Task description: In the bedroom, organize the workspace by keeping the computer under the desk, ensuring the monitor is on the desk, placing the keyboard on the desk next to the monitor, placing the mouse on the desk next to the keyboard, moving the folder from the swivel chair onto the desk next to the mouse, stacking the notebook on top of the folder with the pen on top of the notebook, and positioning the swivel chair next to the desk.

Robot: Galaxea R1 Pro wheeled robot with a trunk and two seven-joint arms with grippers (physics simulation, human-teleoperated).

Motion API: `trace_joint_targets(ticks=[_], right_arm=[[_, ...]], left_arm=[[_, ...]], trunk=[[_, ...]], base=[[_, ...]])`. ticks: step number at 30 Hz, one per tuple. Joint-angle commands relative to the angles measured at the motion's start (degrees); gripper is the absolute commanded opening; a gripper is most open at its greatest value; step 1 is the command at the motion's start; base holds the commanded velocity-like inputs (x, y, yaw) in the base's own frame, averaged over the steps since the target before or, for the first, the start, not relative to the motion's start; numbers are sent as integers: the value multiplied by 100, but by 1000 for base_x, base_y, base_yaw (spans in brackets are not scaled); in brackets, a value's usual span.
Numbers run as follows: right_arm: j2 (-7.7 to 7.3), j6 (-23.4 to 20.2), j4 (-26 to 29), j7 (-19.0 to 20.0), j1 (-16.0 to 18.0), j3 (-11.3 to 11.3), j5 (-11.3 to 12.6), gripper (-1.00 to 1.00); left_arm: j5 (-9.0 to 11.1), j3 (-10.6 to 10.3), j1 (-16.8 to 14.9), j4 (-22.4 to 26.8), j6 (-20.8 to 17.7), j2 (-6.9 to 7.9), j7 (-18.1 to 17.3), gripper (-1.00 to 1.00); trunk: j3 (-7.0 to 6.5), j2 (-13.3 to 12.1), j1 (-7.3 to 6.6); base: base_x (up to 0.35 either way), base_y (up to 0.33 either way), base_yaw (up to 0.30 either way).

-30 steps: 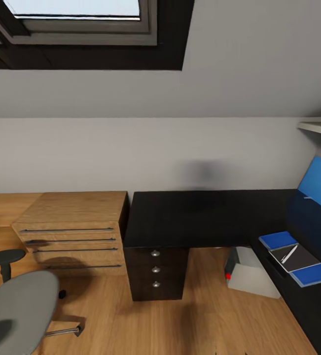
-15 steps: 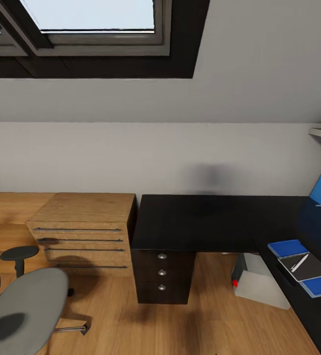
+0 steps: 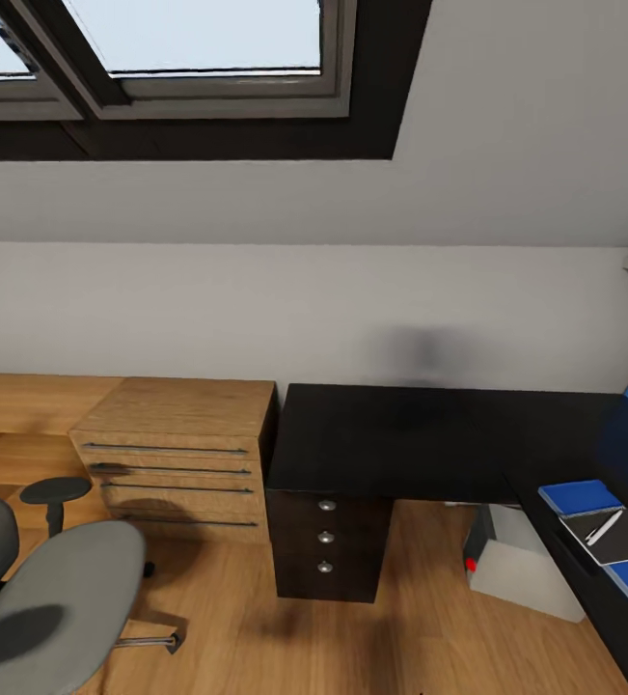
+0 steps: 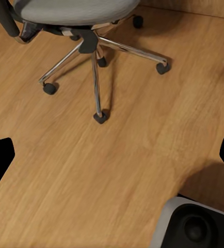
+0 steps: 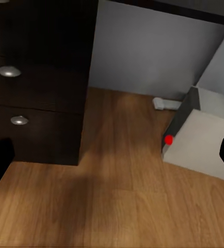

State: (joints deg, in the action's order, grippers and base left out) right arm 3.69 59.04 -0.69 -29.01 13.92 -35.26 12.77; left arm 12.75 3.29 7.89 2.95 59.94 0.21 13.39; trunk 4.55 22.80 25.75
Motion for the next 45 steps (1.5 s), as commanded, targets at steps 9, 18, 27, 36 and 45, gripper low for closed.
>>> trace_joint_targets(ticks=[9,18,27,36,45], right_arm=[[16,1,-1,0,5,-51,42,100],[25,4,6,-11,5,-57,40,100],[17,-6,71,-35,5,466,210,100],[-16,-44,69,5,5,450,139,100],[-16,-52,24,8,5,438,-539,100]], left_arm=[[-26,23,2,103,-413,14,-11,100],[-23,23,2,167,-1078,31,-11,100],[-19,23,2,395,-1859,12,-28,100],[-18,23,2,408,-1895,14,-25,100],[-18,19,2,408,-1890,22,-21,100]], trunk=[[10,11,4],[10,11,4],[10,11,4],[27,11,4],[53,11,4]], base=[[0,0,58],[0,0,258],[-165,0,281],[-310,0,292],[-121,0,289]])
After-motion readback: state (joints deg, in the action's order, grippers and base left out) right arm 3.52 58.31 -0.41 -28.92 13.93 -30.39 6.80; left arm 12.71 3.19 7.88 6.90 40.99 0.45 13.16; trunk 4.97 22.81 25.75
